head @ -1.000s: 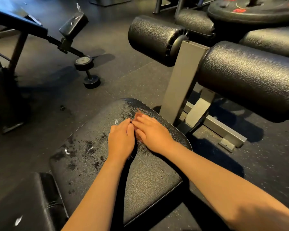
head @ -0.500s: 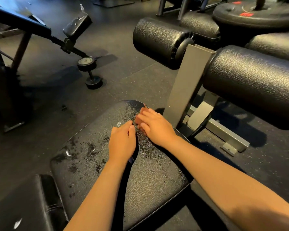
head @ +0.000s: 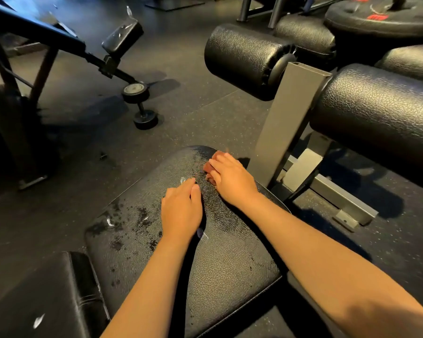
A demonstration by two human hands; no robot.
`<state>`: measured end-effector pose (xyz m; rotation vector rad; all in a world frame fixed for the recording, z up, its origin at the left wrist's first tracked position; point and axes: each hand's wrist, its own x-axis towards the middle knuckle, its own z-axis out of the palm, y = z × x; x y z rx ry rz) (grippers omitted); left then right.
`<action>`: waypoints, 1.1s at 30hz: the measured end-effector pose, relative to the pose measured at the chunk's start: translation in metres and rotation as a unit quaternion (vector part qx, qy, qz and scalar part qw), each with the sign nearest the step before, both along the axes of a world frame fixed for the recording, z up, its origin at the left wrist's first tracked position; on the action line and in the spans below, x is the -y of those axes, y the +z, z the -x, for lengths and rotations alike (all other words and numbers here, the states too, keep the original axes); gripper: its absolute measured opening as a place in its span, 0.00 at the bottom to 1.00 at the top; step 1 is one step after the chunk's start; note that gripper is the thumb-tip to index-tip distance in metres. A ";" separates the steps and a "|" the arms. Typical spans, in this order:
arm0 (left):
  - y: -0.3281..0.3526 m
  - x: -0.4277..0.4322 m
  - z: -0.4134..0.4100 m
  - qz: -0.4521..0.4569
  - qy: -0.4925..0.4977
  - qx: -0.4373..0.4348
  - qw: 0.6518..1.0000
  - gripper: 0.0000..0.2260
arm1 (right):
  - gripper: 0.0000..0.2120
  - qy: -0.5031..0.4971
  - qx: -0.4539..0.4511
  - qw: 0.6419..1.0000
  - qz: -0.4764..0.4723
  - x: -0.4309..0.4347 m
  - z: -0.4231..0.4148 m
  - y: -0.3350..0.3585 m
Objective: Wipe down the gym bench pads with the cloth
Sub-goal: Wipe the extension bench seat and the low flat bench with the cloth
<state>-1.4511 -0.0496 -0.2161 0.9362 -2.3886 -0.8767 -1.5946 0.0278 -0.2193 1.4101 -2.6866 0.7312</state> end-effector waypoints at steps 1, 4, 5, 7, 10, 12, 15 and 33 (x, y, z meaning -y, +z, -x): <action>0.000 0.001 0.000 -0.001 0.001 0.007 1.000 0.15 | 0.10 -0.016 0.003 1.000 0.002 0.005 -0.003 0.001; -0.005 0.007 0.000 -0.019 -0.005 -0.004 1.000 0.18 | 0.12 0.033 0.006 0.999 0.015 0.009 -0.033 -0.003; -0.006 0.009 0.000 -0.024 -0.001 -0.009 1.000 0.19 | 0.15 0.056 0.015 0.998 0.024 0.005 -0.042 -0.002; -0.008 0.009 0.001 -0.035 0.007 -0.010 0.999 0.21 | 0.18 0.077 0.018 0.997 0.015 -0.001 -0.038 -0.002; -0.008 0.006 0.000 -0.006 0.005 0.010 1.000 0.19 | 0.15 0.056 0.007 0.998 0.001 0.002 -0.008 -0.004; -0.007 0.004 0.000 0.014 -0.008 0.024 1.000 0.19 | 0.14 0.001 0.006 1.000 0.000 0.008 0.008 -0.003; -0.006 0.005 0.001 0.026 -0.004 0.027 0.999 0.21 | 0.13 0.001 -0.007 1.000 -0.004 0.010 -0.006 -0.001; 0.003 -0.066 0.004 -0.003 -0.102 0.018 0.995 0.18 | 0.15 -0.045 -0.008 0.998 0.050 -0.097 -0.041 -0.004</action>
